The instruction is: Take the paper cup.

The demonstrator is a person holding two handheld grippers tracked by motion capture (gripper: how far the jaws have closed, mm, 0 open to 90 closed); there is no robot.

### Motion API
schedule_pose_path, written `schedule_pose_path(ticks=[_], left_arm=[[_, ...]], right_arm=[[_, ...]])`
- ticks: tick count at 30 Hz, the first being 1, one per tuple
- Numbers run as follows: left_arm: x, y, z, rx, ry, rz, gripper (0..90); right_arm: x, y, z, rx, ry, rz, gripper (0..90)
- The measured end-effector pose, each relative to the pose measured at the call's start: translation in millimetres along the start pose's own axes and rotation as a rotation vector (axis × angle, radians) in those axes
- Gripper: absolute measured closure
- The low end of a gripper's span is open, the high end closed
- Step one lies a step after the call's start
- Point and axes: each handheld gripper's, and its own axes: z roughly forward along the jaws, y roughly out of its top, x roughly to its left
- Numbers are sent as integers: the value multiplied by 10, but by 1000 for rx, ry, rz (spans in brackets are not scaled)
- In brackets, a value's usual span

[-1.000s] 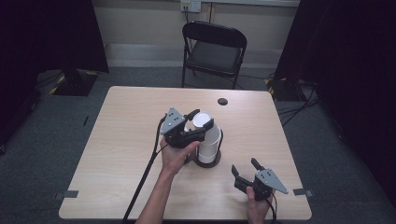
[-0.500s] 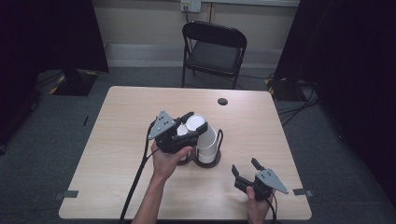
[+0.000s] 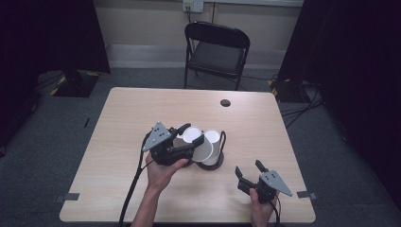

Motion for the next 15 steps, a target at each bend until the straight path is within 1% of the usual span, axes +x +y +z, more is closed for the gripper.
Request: schedule_pose_path(ticks=[1, 2, 3, 5, 9, 10, 11, 12, 13, 14, 15], left_arm=[[0, 0, 0, 0, 0, 0, 360], [-6, -26, -42, -6, 2, -20, 360], [-2, -48, -72, -10, 1, -27, 360], [0, -85, -106, -5, 5, -35, 360], [-7, -131, -144, 4, 12, -40, 360], [-7, -159, -165, 13, 8, -53, 360], [-7, -159, -165, 13, 8, -53, 360], [4, -194, -188, 11, 7, -68, 360], [4, -194, -188, 11, 7, -68, 360], [18, -223, -208, 16, 19, -80, 360], [23, -244, -219, 12, 28, -80, 360]], right_arm=[[0, 0, 0, 0, 0, 0, 167], [5, 3, 6, 9, -2, -5, 165], [8, 5, 10, 13, -4, -8, 158], [18, 2, 8, 5, -16, -13, 135], [22, -3, 1, -10, -32, -13, 145], [36, -3, -1, -11, -38, -22, 147], [36, -3, -1, -11, -38, -22, 147], [56, -2, 3, -8, -45, -42, 153], [56, -2, 3, -8, -45, -42, 153], [76, -1, 8, -13, -43, -49, 173], [81, -1, 7, -18, -28, -49, 206]])
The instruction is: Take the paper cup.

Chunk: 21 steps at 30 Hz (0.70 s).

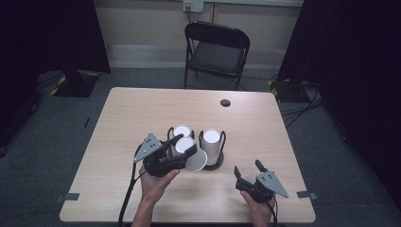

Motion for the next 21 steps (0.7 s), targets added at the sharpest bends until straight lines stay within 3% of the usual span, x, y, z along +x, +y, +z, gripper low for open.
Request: schedule_pose_path(ticks=[3, 4, 7, 8, 14, 17, 19, 20, 21], left_arm=[[19, -48, -6, 9, 8, -17, 360], [35, -102, -16, 25, 26, -38, 360], [36, -138, -28, 30, 29, -51, 360], [28, -172, -46, 40, 33, -60, 360], [33, -225, -83, 32, -17, -119, 360], [23, -261, -78, 39, -23, -138, 360], [35, -303, -100, 32, -41, -187, 360], [35, -303, -100, 32, -41, -187, 360], [40, -333, -118, 23, -55, -222, 360]], right_arm=[[22, 4, -8, 5, 32, 8, 274], [86, 5, -29, -1, 75, 17, 306], [181, 3, -47, -7, 110, 0, 348], [284, 5, -47, -7, 167, -11, 369], [576, 3, -32, -27, 336, -78, 486], [650, -5, -40, -49, 366, -100, 519], [717, -7, -53, -72, 393, -117, 548], [717, -7, -53, -72, 393, -117, 548], [743, 1, -59, -87, 408, -134, 554]])
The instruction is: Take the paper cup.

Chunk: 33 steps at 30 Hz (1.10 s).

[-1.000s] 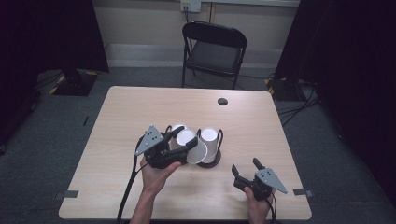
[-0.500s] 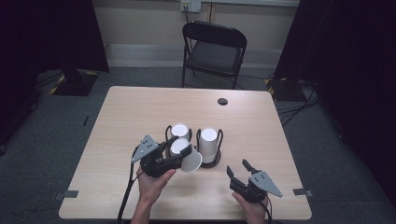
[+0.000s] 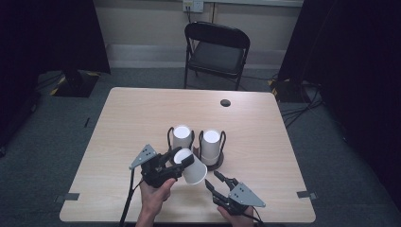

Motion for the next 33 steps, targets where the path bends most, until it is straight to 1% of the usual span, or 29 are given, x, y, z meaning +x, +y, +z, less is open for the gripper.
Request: schedule_pose_path(ticks=[1, 2, 3, 6, 7, 8, 9, 11, 12, 13, 14, 15, 16, 17, 18, 20, 21, 22, 24, 25, 26, 28, 29, 31, 32, 33], left_arm=[[11, -14, -10, 2, -8, -16, 360], [16, -21, -14, 4, -8, -20, 360], [16, -21, -14, 4, -8, -20, 360], [32, -49, -20, 7, -8, -40, 360], [40, -60, -22, 3, -17, -59, 360], [47, -77, -25, 6, -18, -68, 360], [56, -89, -23, 8, -26, -85, 360], [66, -98, -23, 11, -29, -91, 360], [81, -110, -19, 19, -41, -116, 360], [81, -115, -18, 15, -42, -124, 360], [81, -115, -18, 15, -42, -124, 360], [65, -116, -21, 7, -38, -140, 360], [65, -116, -21, 7, -38, -140, 360], [60, -109, -23, 3, -46, -166, 360], [52, -104, -17, 1, -49, -175, 360], [48, -99, -17, 6, -48, -176, 360], [31, -88, -7, 6, -58, -190, 360], [25, -84, -3, 6, -59, -195, 360], [25, -80, 5, 13, -64, -202, 360], [16, -80, 14, 11, -70, -221, 360], [6, -81, 22, 10, -67, -223, 360], [-7, -82, 31, 19, -80, -226, 360], [-7, -82, 31, 19, -80, -226, 360], [-29, -85, 47, 20, -87, -223, 360], [-41, -88, 55, 20, -89, -231, 360], [-55, -93, 62, 16, -85, -229, 359]], right_arm=[[11, 8, 1, -4, 3, -7, 559], [18, 19, 7, -13, 14, -20, 560], [18, 19, 7, -13, 14, -20, 560], [30, 40, 19, -34, 25, -38, 561], [31, 43, 22, -40, 26, -43, 558], [33, 46, 26, -48, 25, -54, 544], [32, 45, 29, -51, 29, -57, 541], [34, 44, 36, -53, 35, -65, 530], [33, 44, 42, -57, 38, -70, 523], [31, 45, 51, -62, 42, -71, 516], [31, 45, 51, -62, 42, -71, 516], [32, 45, 68, -63, 41, -83, 514], [32, 45, 68, -63, 41, -83, 514], [29, 42, 93, -71, 45, -90, 517], [23, 42, 117, -72, 49, -95, 524], [17, 46, 144, -82, 52, -102, 542], [15, 53, 155, -91, 51, -103, 550], [11, 60, 158, -99, 47, -112, 558], [5, 73, 155, -110, 49, -111, 566], [-3, 82, 156, -117, 47, -116, 566], [-15, 92, 152, -125, 43, -123, 569], [-34, 108, 146, -139, 37, -119, 581], [-34, 108, 146, -139, 37, -119, 581], [-47, 128, 147, -156, 37, -121, 596], [-49, 139, 148, -160, 39, -124, 604], [-48, 150, 150, -161, 42, -127, 605]])
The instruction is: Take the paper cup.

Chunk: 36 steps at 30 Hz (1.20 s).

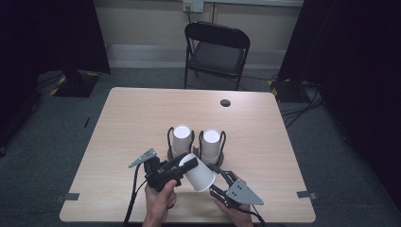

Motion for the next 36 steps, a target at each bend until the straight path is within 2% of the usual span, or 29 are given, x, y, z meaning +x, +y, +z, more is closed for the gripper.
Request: schedule_pose_path(ticks=[2, 6, 9, 11, 13, 17, 20, 25, 27, 31, 32, 36], left_arm=[[-13, -13, 20, 0, -10, 8, 359], [-16, -34, 62, 9, -32, -12, 359], [-9, -46, 91, 23, -53, -46, 358], [-10, -48, 96, 28, -51, -43, 357], [-3, -51, 103, 29, -56, -44, 355], [1, -36, 112, 35, -74, -35, 351], [-10, -24, 119, 45, -80, -11, 340], [5, -13, 124, 40, -79, -15, 327], [-2, -7, 120, 40, -68, 14, 323], [18, 0, 98, 44, -55, 28, 317], [22, 5, 91, 51, -41, 34, 318], [30, 13, 75, 40, -41, 42, 320]], right_arm=[[-3, 21, 15, 6, 9, 3, 613], [7, 53, 45, -3, 21, -11, 656], [7, 60, 44, -21, 17, -9, 678], [6, 64, 41, -24, 11, -9, 682], [-1, 73, 29, -12, 0, -20, 723], [-12, 78, -3, -20, -5, -17, 785], [-19, 91, -18, -26, -11, -6, 799], [-43, 123, -45, -38, -6, 13, 835], [-45, 123, -45, -38, -4, 15, 840], [-48, 127, -57, -37, -2, 22, 859], [-53, 129, -68, -29, -12, 24, 866], [-66, 124, -82, -11, -23, 30, 869]])
